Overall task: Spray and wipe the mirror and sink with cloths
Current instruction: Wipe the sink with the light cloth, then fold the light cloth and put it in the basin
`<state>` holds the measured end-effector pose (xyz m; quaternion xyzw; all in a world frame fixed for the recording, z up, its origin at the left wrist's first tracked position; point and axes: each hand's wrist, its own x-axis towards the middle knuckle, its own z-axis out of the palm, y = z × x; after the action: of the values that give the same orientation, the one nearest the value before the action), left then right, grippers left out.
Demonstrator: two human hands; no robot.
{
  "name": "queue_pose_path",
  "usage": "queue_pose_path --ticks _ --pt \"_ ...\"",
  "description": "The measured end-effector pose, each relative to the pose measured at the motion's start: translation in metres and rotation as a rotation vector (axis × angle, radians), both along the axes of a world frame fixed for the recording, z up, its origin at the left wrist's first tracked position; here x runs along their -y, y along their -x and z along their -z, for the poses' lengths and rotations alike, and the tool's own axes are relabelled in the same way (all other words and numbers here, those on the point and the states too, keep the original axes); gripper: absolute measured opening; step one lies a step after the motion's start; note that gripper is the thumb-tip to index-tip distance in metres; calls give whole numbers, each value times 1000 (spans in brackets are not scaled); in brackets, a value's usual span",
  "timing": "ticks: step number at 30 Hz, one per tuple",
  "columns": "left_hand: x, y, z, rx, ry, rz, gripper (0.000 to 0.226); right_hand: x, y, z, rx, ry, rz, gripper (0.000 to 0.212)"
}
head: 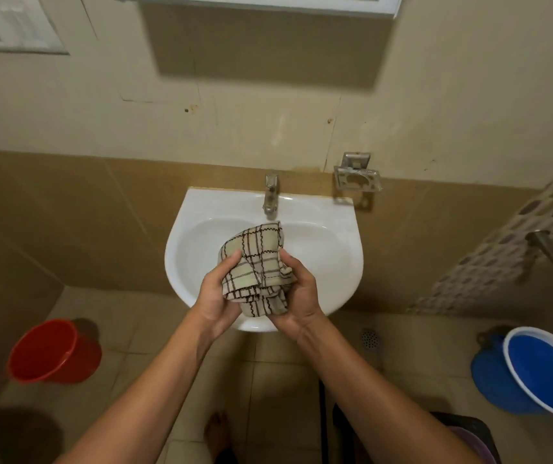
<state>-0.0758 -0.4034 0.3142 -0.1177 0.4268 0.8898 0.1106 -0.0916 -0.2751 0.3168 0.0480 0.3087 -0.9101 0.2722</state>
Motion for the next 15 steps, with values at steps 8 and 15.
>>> queue_pose_path --ticks 8,15 --pt "3 -10 -16 4 186 65 44 -34 1 -18 -321 -569 -134 40" --pt "11 -9 -19 5 347 261 34 -56 4 -10 -443 -808 -171 37"
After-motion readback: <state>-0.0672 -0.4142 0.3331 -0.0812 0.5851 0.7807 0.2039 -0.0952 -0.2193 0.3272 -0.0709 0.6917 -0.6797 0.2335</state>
